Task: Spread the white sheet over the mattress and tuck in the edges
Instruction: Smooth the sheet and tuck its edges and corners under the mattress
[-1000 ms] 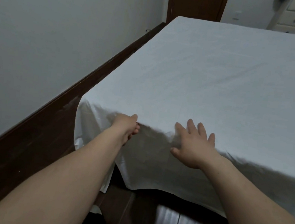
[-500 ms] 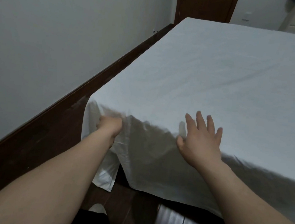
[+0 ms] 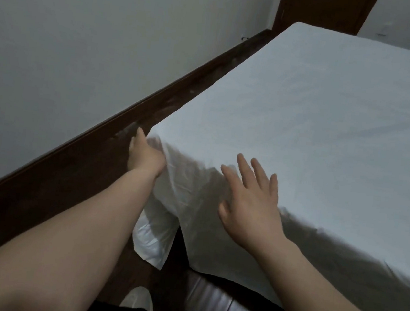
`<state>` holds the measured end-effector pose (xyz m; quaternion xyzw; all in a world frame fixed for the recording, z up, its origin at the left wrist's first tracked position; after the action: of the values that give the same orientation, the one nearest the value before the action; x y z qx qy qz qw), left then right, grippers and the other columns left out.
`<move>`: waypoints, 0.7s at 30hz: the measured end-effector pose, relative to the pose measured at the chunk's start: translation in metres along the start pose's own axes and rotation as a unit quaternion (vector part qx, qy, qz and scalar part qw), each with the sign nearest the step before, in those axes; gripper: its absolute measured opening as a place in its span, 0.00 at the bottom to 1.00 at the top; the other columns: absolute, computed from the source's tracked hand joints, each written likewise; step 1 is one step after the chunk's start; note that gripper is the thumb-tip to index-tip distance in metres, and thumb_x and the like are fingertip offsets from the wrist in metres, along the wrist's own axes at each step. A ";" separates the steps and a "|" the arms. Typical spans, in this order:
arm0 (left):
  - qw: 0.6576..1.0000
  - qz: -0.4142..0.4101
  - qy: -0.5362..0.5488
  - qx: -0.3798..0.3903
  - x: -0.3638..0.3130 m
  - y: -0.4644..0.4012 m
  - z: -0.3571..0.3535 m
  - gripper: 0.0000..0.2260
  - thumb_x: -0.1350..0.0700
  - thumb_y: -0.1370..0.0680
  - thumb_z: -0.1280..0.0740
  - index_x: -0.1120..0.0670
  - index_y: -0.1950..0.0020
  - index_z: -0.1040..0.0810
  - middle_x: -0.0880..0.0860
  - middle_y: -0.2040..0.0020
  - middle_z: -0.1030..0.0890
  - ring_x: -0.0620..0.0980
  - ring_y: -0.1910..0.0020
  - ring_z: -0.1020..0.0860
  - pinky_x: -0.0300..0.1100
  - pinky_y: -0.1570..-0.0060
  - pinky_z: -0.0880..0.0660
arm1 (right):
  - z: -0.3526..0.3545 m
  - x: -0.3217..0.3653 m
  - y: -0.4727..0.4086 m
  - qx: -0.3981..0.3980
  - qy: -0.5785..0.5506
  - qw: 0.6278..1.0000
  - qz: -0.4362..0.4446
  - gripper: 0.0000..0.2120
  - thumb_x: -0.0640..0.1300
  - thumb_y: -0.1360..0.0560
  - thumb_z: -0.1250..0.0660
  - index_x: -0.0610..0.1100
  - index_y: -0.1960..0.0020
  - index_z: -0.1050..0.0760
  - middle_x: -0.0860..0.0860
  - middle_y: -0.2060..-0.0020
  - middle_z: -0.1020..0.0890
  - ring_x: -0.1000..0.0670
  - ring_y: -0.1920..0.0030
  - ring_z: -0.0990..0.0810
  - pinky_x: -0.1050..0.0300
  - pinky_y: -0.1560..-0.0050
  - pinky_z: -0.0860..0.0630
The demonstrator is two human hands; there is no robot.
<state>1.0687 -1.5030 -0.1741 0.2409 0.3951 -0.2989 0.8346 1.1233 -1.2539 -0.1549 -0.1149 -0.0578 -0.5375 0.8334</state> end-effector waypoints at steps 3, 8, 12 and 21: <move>0.998 -0.016 -0.063 -0.008 0.006 -0.021 -0.001 0.17 0.58 0.18 0.40 0.50 0.30 0.22 0.56 0.32 0.20 0.61 0.35 0.22 0.56 0.35 0.24 | -0.012 -0.005 -0.010 0.023 0.034 0.998 -0.040 0.33 0.49 0.23 0.39 0.53 0.19 0.45 0.46 0.16 0.51 0.39 0.17 0.57 0.28 0.22 0.57; 0.996 0.006 -0.042 -0.079 0.013 -0.040 0.008 0.10 0.52 0.18 0.35 0.51 0.43 0.16 0.54 0.43 0.15 0.60 0.44 0.18 0.52 0.43 0.21 | -0.020 -0.004 -0.017 0.036 0.078 0.996 -0.030 0.37 0.50 0.25 0.38 0.52 0.19 0.47 0.48 0.17 0.46 0.37 0.18 0.53 0.26 0.23 0.54; 0.993 0.042 0.023 -0.104 0.006 -0.038 0.003 0.10 0.55 0.17 0.36 0.55 0.39 0.18 0.56 0.40 0.17 0.61 0.40 0.20 0.49 0.41 0.23 | -0.017 -0.003 -0.017 0.044 0.075 0.996 -0.008 0.35 0.49 0.25 0.39 0.52 0.19 0.45 0.49 0.18 0.44 0.38 0.18 0.51 0.29 0.23 0.53; 0.973 -0.184 -0.131 -0.048 -0.057 0.044 -0.026 0.37 0.64 0.25 0.37 0.48 0.18 0.44 0.51 0.16 0.58 0.57 0.17 0.58 0.59 0.20 0.52 | 0.044 -0.061 0.003 -0.049 -0.007 0.987 -0.150 0.25 0.60 0.17 0.45 0.56 0.21 0.36 0.52 0.17 0.44 0.44 0.17 0.53 0.31 0.21 0.54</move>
<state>1.0566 -1.4372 -0.1358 0.0824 0.3343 -0.4566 0.8203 1.1015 -1.1875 -0.1259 -0.1499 -0.0537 -0.6579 0.7361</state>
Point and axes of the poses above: each hand's wrist, its own y-axis away from the middle knuckle, its own z-axis out of the back of the hand, x = y × z, the point moved 1 cm from there along -y, towards the middle knuckle
